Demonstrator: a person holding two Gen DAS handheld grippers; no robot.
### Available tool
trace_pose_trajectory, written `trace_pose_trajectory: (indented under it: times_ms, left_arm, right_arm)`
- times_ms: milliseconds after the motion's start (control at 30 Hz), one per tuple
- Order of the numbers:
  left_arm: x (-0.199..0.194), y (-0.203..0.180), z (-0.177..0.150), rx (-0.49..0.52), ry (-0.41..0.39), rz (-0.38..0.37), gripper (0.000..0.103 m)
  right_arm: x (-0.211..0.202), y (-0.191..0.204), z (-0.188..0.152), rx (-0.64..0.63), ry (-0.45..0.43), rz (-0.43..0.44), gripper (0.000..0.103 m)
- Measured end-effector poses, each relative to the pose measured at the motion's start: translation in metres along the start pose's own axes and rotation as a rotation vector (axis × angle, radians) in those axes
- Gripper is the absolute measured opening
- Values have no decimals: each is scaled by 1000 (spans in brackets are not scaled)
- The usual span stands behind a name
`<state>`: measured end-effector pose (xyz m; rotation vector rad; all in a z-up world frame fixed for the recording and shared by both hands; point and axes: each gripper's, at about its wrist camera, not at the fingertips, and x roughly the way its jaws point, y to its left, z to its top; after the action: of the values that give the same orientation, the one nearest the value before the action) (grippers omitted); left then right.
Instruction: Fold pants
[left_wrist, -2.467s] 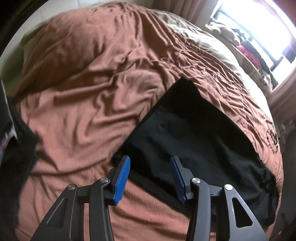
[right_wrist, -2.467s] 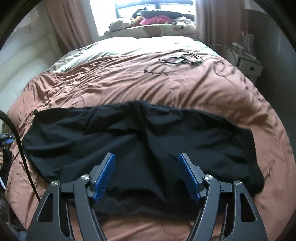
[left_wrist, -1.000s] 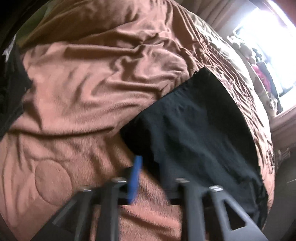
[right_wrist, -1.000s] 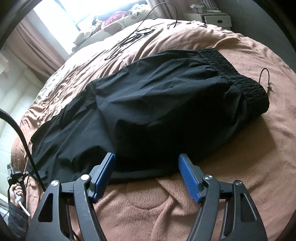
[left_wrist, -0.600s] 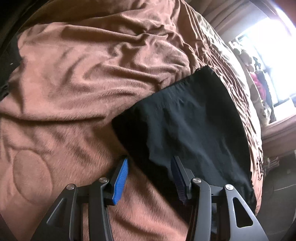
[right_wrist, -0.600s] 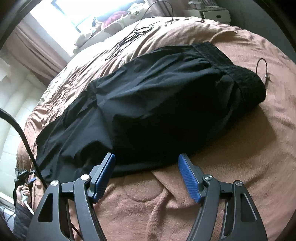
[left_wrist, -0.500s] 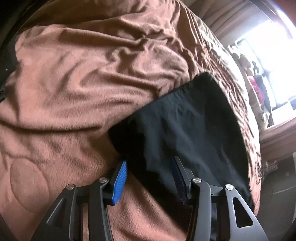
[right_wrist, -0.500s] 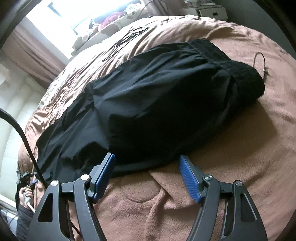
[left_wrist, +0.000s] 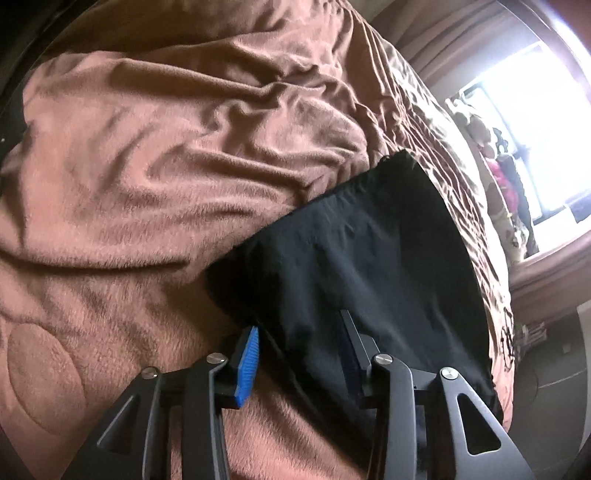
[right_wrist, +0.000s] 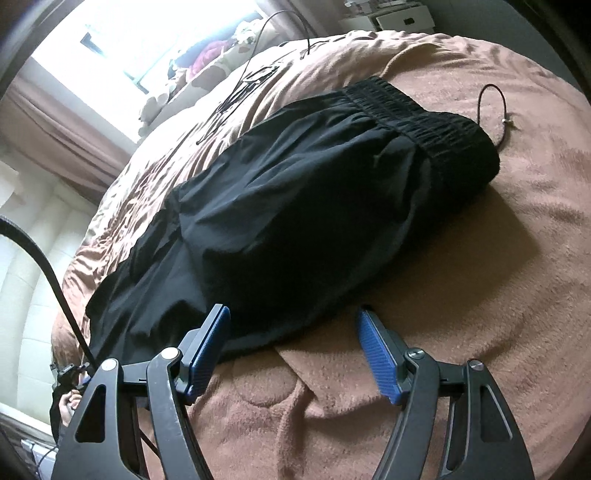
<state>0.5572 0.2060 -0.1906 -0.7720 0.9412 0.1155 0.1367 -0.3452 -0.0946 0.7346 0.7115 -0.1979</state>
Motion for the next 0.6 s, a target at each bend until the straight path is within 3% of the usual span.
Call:
trace_pose_trajectory:
  times_ms: [133, 433, 600]
  left_arm:
    - [6, -3, 7, 4, -5, 24, 8]
    - [-11, -12, 15, 14, -58, 15, 4]
    - [-23, -21, 20, 27, -75, 11, 4]
  right_arm:
    - [-2, -8, 2, 53, -21, 19, 69]
    - [7, -33, 13, 185, -81, 90, 69]
    - [1, -45, 10, 293, -118, 79, 66]
